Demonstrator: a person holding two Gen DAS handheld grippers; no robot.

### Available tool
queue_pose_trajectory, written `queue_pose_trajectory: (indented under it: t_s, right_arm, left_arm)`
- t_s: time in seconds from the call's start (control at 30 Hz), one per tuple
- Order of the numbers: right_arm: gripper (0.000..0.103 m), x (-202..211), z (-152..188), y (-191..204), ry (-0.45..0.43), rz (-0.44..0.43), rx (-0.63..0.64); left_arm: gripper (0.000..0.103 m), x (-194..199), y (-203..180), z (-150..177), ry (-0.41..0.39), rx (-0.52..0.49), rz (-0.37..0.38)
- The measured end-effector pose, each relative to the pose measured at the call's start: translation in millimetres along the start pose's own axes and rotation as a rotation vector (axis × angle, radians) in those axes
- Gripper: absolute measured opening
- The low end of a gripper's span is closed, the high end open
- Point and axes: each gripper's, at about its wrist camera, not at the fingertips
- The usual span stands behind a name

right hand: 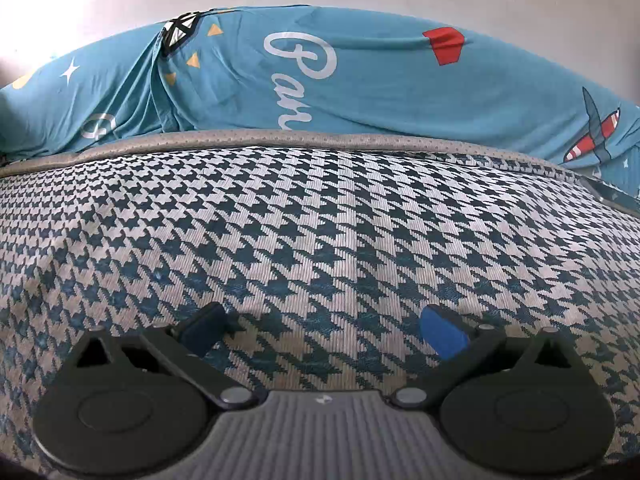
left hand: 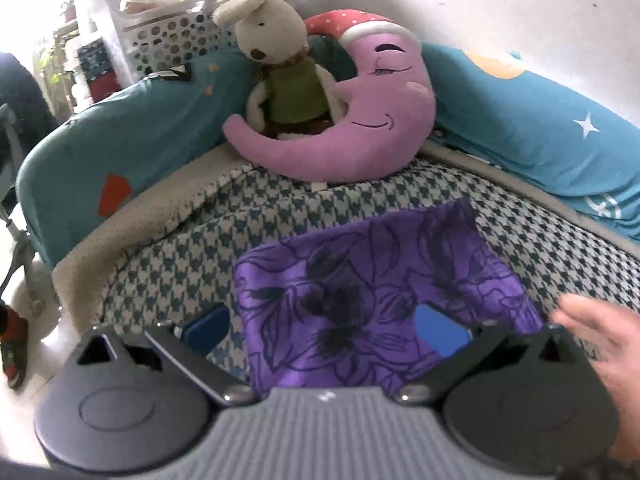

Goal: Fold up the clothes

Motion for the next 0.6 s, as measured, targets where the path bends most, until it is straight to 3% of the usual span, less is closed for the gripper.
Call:
queue_pose_trajectory:
  t_s: [0.6]
  right_arm:
    - [0.103, -0.1, -0.2, 0.0, 0.000, 0.000, 0.000]
  left_arm:
    - [0.103, 16.5, -36.6, 12.6, -0.008, -0.099, 0.149]
Point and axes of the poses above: each gripper's, at about its wrist camera, not at the fingertips, and x roughly against the way its jaws point, y to its left, z to its underside, and after that the axes turned 4 degrees about x, right-handed
